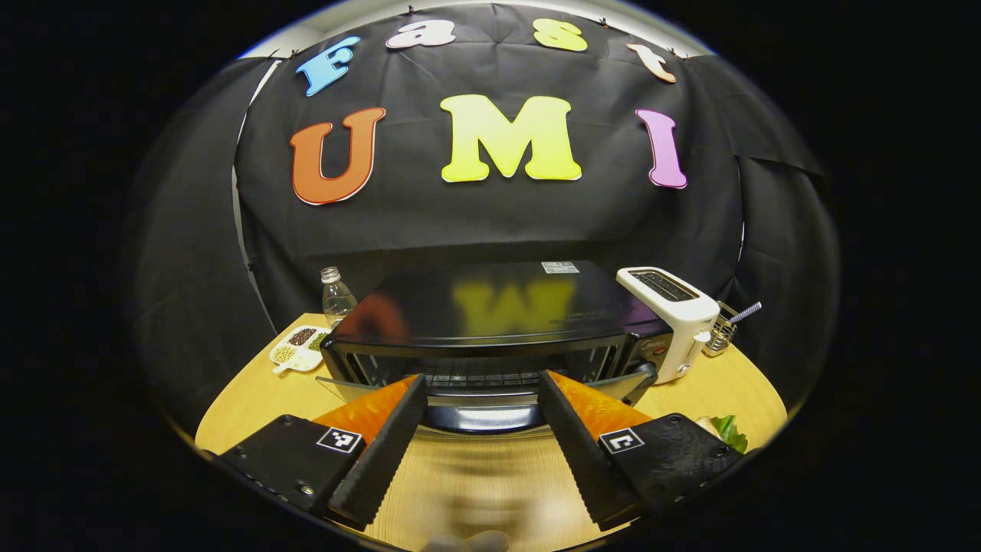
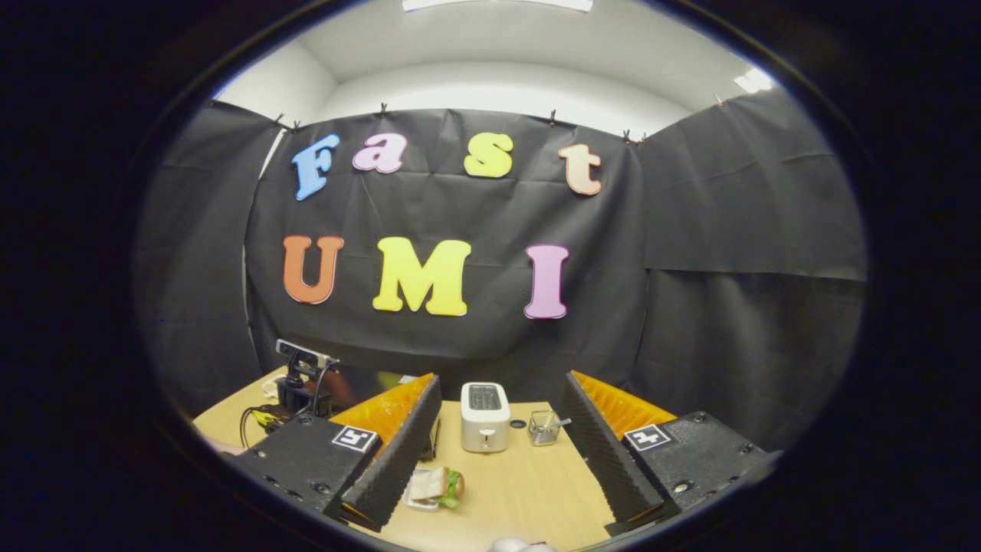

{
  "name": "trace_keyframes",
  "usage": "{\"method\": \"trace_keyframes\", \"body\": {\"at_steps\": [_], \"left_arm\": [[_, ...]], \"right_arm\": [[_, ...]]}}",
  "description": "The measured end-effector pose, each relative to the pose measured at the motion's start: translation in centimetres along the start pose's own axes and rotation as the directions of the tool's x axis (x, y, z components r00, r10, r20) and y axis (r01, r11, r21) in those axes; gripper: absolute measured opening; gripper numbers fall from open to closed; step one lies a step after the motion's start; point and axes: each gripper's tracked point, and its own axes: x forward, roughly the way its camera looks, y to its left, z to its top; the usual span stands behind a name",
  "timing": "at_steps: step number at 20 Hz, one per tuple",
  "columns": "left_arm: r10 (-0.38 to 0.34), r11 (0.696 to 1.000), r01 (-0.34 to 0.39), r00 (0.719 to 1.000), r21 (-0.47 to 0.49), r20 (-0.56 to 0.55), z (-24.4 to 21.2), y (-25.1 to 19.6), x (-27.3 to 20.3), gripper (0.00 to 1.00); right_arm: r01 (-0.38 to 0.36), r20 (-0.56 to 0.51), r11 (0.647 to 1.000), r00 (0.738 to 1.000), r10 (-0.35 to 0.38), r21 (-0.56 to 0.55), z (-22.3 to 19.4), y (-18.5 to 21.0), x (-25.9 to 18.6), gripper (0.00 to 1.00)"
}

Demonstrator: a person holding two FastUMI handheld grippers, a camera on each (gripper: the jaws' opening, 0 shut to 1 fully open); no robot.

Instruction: Open the electric oven with the left hand, put the food in, and close the electric oven.

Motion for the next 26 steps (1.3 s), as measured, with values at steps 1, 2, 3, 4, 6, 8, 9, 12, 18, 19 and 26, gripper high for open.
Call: {"method": "trace_keyframes", "body": {"at_steps": [1,2,3,4,6,8,9,12,18,19,26], "left_arm": [[0.002,1.000,-0.002,1.000,-0.001,-0.004,-0.4,0.0,-0.4,0.97],[0.001,1.000,-0.001,1.000,-0.001,-0.017,-1.0,-0.1,-0.7,0.97],[0.002,1.000,-0.002,1.000,-0.002,-0.015,-1.3,-0.1,-1.3,0.97],[0.001,1.000,-0.001,1.000,0.000,-0.022,-1.6,-0.1,-1.5,0.97],[0.000,1.000,0.000,0.999,0.000,-0.034,-2.6,-0.2,-2.1,0.97],[0.003,1.000,-0.003,0.999,-0.002,-0.048,-3.6,-0.2,-2.8,0.97],[0.004,1.000,-0.004,0.998,0.000,-0.056,-4.1,-0.3,-3.2,0.97],[0.005,1.000,-0.005,0.997,0.003,-0.075,-5.6,-0.5,-4.0,0.97],[0.001,1.000,-0.001,0.994,0.006,-0.110,-8.3,-0.6,-5.1,0.96],[0.000,1.000,0.000,0.993,0.005,-0.116,-8.6,-0.7,-5.2,0.96],[-0.009,1.000,0.010,0.987,0.006,-0.162,-11.3,-0.8,-5.8,0.96]], "right_arm": [[0.001,-0.001,1.000,1.000,-0.001,-0.001,-0.2,-0.1,-0.4,1.00],[0.002,-0.001,1.000,1.000,-0.002,-0.002,-0.2,-0.1,-0.6,0.93],[0.005,-0.004,1.000,1.000,-0.005,-0.003,-0.5,-0.4,-1.0,1.00],[0.006,-0.008,1.000,1.000,-0.006,-0.002,-0.6,-0.5,-1.4,1.00],[0.005,-0.013,1.000,1.000,-0.005,0.004,-1.0,-0.6,-1.8,1.00],[0.005,-0.020,1.000,1.000,-0.005,0.005,-1.3,-0.8,-2.3,0.93],[0.006,-0.021,1.000,1.000,-0.006,0.005,-1.5,-0.9,-2.6,1.00],[0.004,-0.029,1.000,1.000,-0.003,0.008,-1.8,-0.8,-3.0,1.00],[0.003,-0.044,1.000,0.999,-0.003,-0.002,-2.5,-1.0,-3.5,1.00],[0.005,-0.046,1.000,0.999,-0.005,-0.003,-2.6,-1.0,-3.6,1.00],[0.012,-0.064,1.000,0.998,-0.012,0.000,-3.4,-1.2,-3.9,1.00]]}}
